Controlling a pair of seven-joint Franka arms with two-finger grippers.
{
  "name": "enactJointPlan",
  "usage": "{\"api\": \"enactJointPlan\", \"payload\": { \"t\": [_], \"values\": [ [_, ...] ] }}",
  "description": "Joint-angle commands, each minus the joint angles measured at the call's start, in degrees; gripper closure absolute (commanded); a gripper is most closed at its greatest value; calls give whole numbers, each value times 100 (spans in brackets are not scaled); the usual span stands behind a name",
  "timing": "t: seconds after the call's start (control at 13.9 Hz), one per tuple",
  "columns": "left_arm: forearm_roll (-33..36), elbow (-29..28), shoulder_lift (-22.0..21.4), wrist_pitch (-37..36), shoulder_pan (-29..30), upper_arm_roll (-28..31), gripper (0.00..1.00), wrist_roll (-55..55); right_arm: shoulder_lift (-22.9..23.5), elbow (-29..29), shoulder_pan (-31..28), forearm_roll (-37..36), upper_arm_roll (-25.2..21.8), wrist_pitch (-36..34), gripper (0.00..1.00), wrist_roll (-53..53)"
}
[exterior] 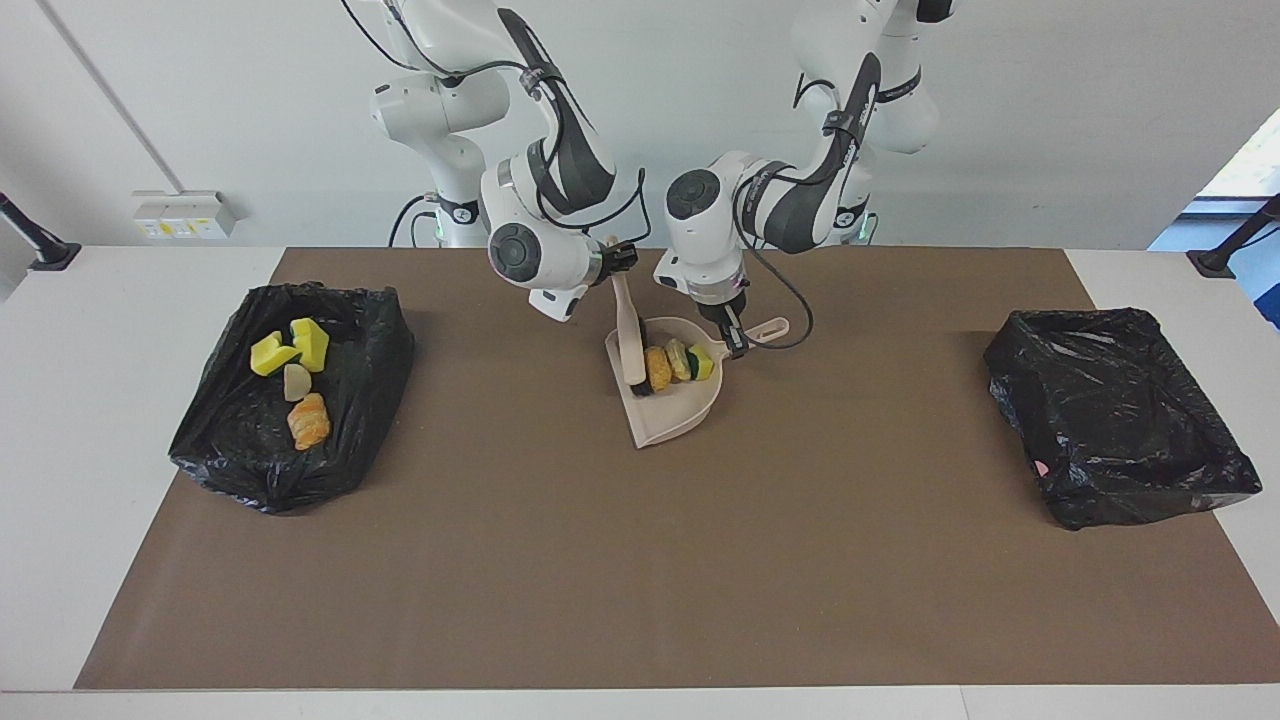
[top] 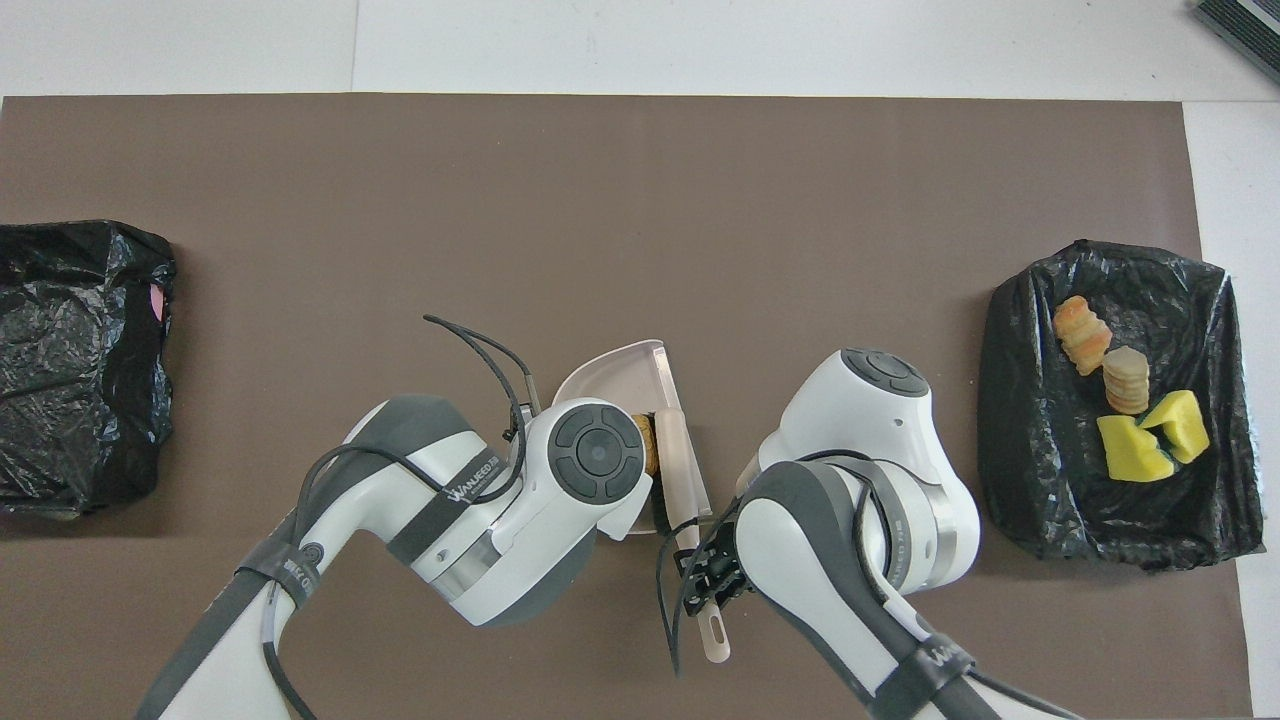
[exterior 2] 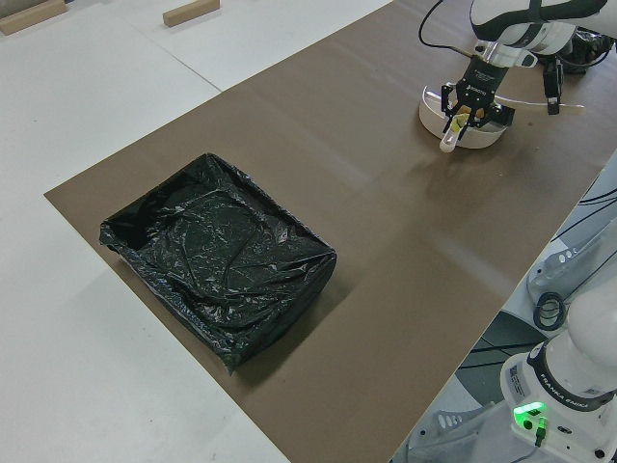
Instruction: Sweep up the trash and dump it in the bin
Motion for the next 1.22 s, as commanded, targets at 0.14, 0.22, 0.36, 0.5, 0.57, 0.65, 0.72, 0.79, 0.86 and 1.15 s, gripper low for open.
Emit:
{"api": "enactJointPlan", "payload": {
  "t": [0.14, 0.22, 0.36, 0.5, 0.57, 0.65, 0.72, 0.79, 0.86, 1.15],
  "values": [
    [121, -250, -100, 452, 215, 16, 100, 433, -365, 289, -206, -892, -37, -560, 100, 579],
    [121, -250, -100, 460, 224, 16, 100, 460, -479, 281, -206, -1146, -37, -674, 100, 736],
    [121, -250, -100, 522, 241, 16, 100, 591, -672, 272, -145, -1830, 7, -920, 100, 1035],
    [112, -250, -91, 584, 302, 16, 100, 837, -848, 115, -66, -2158, 33, -1044, 100, 1256],
    [112, -241, -109, 601, 390, 16, 100, 969, -962, -34, 65, -2176, 33, -1036, 100, 1309],
    [112, -241, -170, 584, 469, 16, 100, 1205, -1077, -184, 188, -2177, 33, -983, 100, 1388],
    [112, -223, -275, 531, 522, 16, 100, 1390, -1173, -316, 215, -2159, 42, -957, 100, 1432],
    [112, -232, -354, 505, 549, 25, 100, 1444, -1261, -439, 250, -2124, 42, -896, 100, 1441],
    [112, -232, -425, 522, 662, 25, 100, 1462, -1367, -597, 373, -2063, 42, -704, 100, 1458],
    [112, -206, -907, 496, 1207, 51, 100, 2268, -1517, -906, 943, -1501, 42, -17, 100, 2291]
  ]
}}
